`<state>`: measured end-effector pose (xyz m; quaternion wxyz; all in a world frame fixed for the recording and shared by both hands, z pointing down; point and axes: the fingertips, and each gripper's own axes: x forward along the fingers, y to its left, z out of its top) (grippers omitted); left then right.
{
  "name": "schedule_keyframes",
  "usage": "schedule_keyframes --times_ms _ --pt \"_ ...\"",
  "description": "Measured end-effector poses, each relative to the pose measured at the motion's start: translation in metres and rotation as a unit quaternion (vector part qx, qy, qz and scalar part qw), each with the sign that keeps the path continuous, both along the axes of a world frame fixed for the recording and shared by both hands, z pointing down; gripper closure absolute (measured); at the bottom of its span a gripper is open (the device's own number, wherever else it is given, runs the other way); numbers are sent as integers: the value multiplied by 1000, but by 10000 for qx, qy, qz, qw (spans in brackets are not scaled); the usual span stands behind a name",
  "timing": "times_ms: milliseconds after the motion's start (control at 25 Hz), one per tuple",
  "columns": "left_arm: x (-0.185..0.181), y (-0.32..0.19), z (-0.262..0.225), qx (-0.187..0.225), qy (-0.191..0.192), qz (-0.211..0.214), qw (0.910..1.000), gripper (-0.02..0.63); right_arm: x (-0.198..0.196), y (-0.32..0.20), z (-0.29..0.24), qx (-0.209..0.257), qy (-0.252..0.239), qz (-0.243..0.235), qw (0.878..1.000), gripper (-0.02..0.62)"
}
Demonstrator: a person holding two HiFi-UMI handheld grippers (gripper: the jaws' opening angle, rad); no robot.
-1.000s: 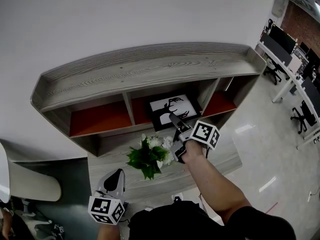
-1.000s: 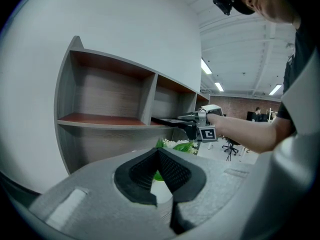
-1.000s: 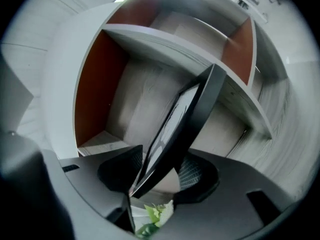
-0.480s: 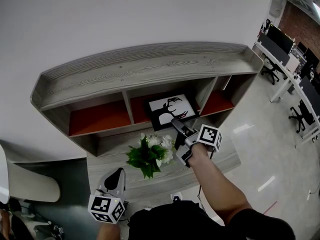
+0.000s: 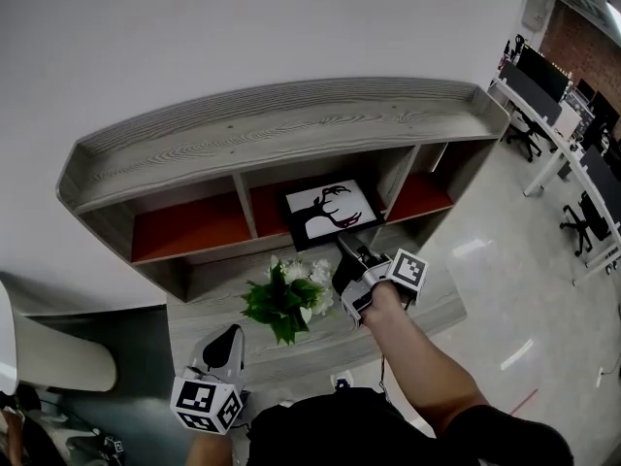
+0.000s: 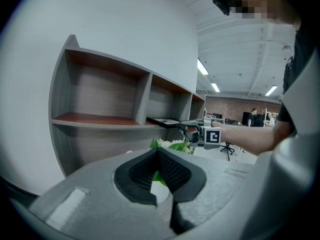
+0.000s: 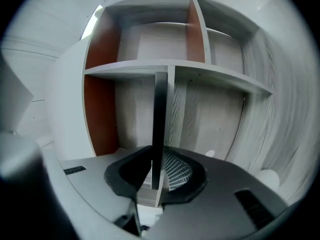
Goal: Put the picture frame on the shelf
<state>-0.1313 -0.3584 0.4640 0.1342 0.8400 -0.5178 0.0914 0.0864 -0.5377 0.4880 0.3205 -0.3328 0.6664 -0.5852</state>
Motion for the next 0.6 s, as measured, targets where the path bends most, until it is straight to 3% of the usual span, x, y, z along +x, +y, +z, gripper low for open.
schedule_keyframes --times_ms 600 --pt "-6 5 1 -8 -9 -210 9998 597 -12 -21 0 -92 -48 115 9999 522"
